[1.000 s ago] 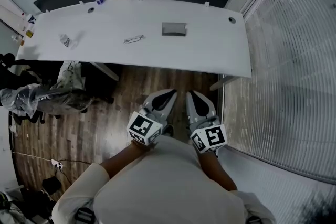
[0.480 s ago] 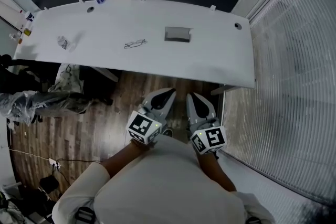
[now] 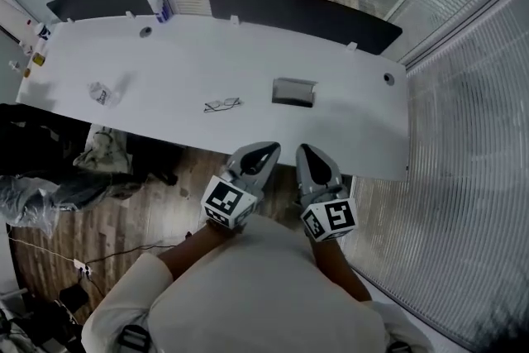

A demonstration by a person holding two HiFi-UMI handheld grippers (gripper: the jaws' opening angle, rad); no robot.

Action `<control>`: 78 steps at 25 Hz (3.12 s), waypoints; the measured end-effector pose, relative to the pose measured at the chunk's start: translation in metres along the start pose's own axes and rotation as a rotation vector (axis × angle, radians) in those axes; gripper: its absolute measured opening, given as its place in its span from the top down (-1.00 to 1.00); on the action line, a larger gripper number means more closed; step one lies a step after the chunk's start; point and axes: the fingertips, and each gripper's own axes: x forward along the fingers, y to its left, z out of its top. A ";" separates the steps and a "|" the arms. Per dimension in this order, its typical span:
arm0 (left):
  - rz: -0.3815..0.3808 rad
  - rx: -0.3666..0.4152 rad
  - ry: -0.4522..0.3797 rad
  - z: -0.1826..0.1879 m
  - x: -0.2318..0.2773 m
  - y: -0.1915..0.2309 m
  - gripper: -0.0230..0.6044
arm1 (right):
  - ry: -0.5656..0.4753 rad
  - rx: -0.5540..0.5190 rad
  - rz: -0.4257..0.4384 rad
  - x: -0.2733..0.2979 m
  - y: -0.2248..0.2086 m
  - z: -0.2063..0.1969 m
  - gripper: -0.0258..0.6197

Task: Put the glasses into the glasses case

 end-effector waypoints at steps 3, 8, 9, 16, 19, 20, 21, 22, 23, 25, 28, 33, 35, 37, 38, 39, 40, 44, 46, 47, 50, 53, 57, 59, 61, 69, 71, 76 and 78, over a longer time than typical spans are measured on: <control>0.001 0.001 0.003 0.007 0.015 0.031 0.92 | 0.003 0.000 -0.006 0.033 -0.008 0.003 0.91; -0.024 0.022 0.028 0.015 0.038 0.060 0.92 | -0.004 0.004 -0.029 0.064 -0.023 0.011 0.91; -0.023 0.022 0.032 0.016 0.042 0.064 0.92 | -0.006 0.006 -0.031 0.066 -0.026 0.012 0.91; -0.025 0.019 0.023 0.026 0.065 0.064 0.92 | -0.011 0.006 -0.050 0.068 -0.053 0.023 0.91; -0.026 0.021 0.024 0.028 0.071 0.062 0.92 | -0.009 -0.004 -0.040 0.072 -0.058 0.027 0.91; -0.023 0.020 0.024 0.028 0.073 0.062 0.92 | -0.007 -0.006 -0.036 0.073 -0.059 0.028 0.91; -0.020 0.018 0.024 0.028 0.074 0.062 0.92 | -0.003 -0.007 -0.034 0.073 -0.060 0.027 0.91; -0.016 0.018 0.024 0.028 0.075 0.063 0.92 | 0.000 -0.003 -0.033 0.074 -0.061 0.027 0.91; -0.011 0.020 0.024 0.028 0.076 0.064 0.92 | 0.003 0.004 -0.033 0.074 -0.062 0.025 0.91; -0.001 0.021 0.025 0.027 0.076 0.066 0.92 | 0.011 0.012 -0.027 0.076 -0.062 0.022 0.91; 0.007 0.001 0.039 0.019 0.070 0.065 0.92 | 0.039 0.021 -0.011 0.075 -0.056 0.011 0.91; 0.037 -0.022 0.069 0.004 0.057 0.069 0.92 | 0.083 0.049 0.018 0.075 -0.042 -0.005 0.92; 0.057 -0.033 0.085 -0.005 0.052 0.072 0.92 | 0.109 0.068 0.028 0.074 -0.039 -0.015 0.91; 0.075 -0.045 0.101 -0.014 0.047 0.075 0.92 | 0.137 0.084 0.040 0.074 -0.036 -0.025 0.91; 0.084 -0.048 0.108 -0.018 0.044 0.076 0.92 | 0.149 0.091 0.048 0.074 -0.034 -0.031 0.91; 0.092 -0.052 0.114 -0.021 0.042 0.078 0.92 | 0.159 0.097 0.055 0.074 -0.031 -0.036 0.91; 0.097 -0.056 0.119 -0.025 0.039 0.079 0.92 | 0.167 0.102 0.063 0.074 -0.029 -0.041 0.91; 0.104 -0.071 0.124 -0.030 0.033 0.081 0.92 | 0.180 0.105 0.092 0.075 -0.022 -0.053 0.91; 0.110 -0.053 0.122 -0.028 0.032 0.085 0.92 | 0.181 0.106 0.095 0.078 -0.022 -0.053 0.91; 0.112 -0.039 0.123 -0.028 0.032 0.088 0.92 | 0.183 0.107 0.094 0.080 -0.022 -0.053 0.91; 0.117 0.024 0.153 -0.034 0.032 0.099 0.92 | 0.185 0.092 0.106 0.088 -0.021 -0.053 0.92; 0.126 0.077 0.195 -0.045 0.031 0.119 0.92 | 0.189 0.094 0.127 0.097 -0.017 -0.059 0.91; 0.145 0.130 0.233 -0.061 0.027 0.149 0.87 | 0.251 0.123 0.157 0.112 -0.010 -0.079 0.91; 0.153 0.157 0.263 -0.071 0.025 0.162 0.84 | 0.270 0.139 0.167 0.121 -0.007 -0.089 0.91; 0.159 0.177 0.300 -0.084 0.022 0.176 0.80 | 0.280 0.146 0.173 0.130 -0.005 -0.095 0.91; 0.171 0.242 0.510 -0.157 0.009 0.246 0.45 | 0.313 0.150 0.190 0.146 0.000 -0.112 0.91; 0.167 0.268 0.560 -0.176 0.006 0.262 0.45 | 0.325 0.157 0.193 0.147 0.001 -0.117 0.91; 0.095 0.391 0.726 -0.218 0.002 0.290 0.32 | 0.330 0.164 0.202 0.148 0.003 -0.124 0.91; 0.064 0.442 0.782 -0.233 0.002 0.300 0.28 | 0.334 0.174 0.205 0.149 0.004 -0.127 0.91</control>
